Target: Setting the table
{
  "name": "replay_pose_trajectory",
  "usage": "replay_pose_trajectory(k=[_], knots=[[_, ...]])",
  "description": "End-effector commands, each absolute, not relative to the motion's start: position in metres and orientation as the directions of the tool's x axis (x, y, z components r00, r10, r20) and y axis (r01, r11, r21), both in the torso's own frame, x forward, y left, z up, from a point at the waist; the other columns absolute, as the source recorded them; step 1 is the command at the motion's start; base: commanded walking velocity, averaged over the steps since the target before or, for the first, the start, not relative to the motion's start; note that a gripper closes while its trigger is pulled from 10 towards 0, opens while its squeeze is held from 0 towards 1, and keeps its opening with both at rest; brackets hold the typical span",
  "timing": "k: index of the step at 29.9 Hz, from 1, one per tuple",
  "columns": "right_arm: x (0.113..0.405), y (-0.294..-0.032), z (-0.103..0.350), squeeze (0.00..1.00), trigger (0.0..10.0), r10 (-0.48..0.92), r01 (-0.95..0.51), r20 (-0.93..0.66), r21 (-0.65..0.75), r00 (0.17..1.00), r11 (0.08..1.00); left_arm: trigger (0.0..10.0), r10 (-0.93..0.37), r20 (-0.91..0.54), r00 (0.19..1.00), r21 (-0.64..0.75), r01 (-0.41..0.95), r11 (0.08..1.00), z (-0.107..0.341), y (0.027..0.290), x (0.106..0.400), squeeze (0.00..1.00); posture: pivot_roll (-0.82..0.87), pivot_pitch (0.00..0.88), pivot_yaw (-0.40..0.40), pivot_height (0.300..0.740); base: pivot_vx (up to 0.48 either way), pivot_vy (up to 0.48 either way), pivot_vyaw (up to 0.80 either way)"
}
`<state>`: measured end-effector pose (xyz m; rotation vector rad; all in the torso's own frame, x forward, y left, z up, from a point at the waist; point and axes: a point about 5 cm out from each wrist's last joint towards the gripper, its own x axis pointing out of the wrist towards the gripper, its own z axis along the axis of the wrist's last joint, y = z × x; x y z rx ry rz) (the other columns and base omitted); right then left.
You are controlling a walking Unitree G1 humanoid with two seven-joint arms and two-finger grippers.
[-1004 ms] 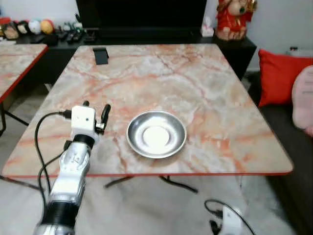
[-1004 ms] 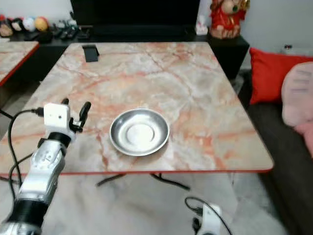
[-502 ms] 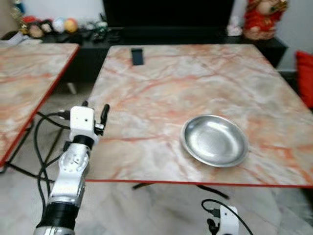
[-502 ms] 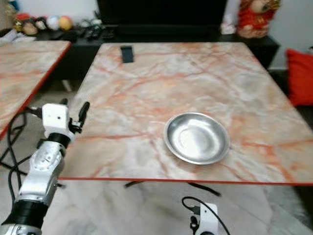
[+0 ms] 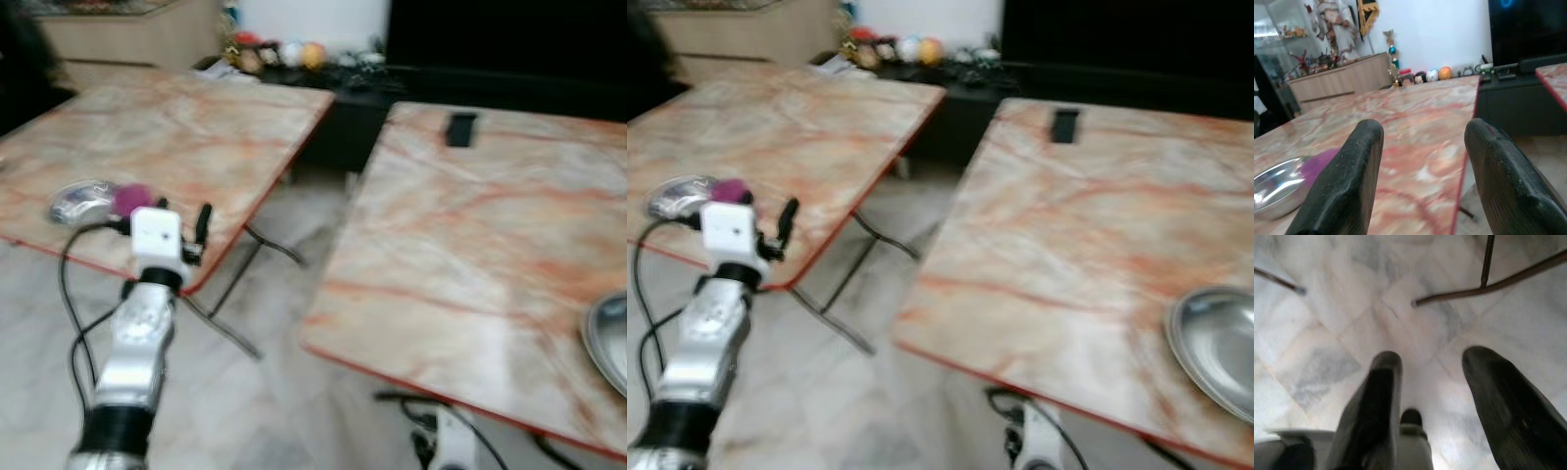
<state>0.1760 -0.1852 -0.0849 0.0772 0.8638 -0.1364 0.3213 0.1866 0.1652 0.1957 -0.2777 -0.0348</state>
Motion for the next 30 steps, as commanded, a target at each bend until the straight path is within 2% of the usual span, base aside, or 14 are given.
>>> replay_pose_trajectory(k=[1, 8, 30], knots=[[0.175, -0.182, -0.085, 0.0, 10.0, -0.083, 0.152, -0.764, 0.021, 0.64, 0.988, 10.0, -0.063, 0.288, 0.956, 0.218, -0.001, 0.976, 0.171, 0.188, 0.322, 0.0, 0.07, 0.0, -0.02, 0.74, 0.0, 0.412, 0.8], [0.176, -0.181, -0.085, 0.0, 10.0, -0.078, 0.144, -0.763, 0.02, 0.641, 0.989, 10.0, -0.063, 0.299, 0.952, 0.216, -0.003, 0.976, 0.174, 0.188, 0.322, 0.0, 0.07, 0.0, -0.021, 0.74, 0.0, 0.41, 0.72], [0.176, -0.182, -0.086, 0.0, 10.0, -0.086, 0.167, -0.767, 0.028, 0.636, 0.986, 10.0, -0.05, 0.328, 0.943, 0.197, -0.017, 0.98, 0.184, 0.191, 0.322, 0.0, 0.07, 0.0, -0.025, 0.74, 0.0, 0.412, 0.0]])
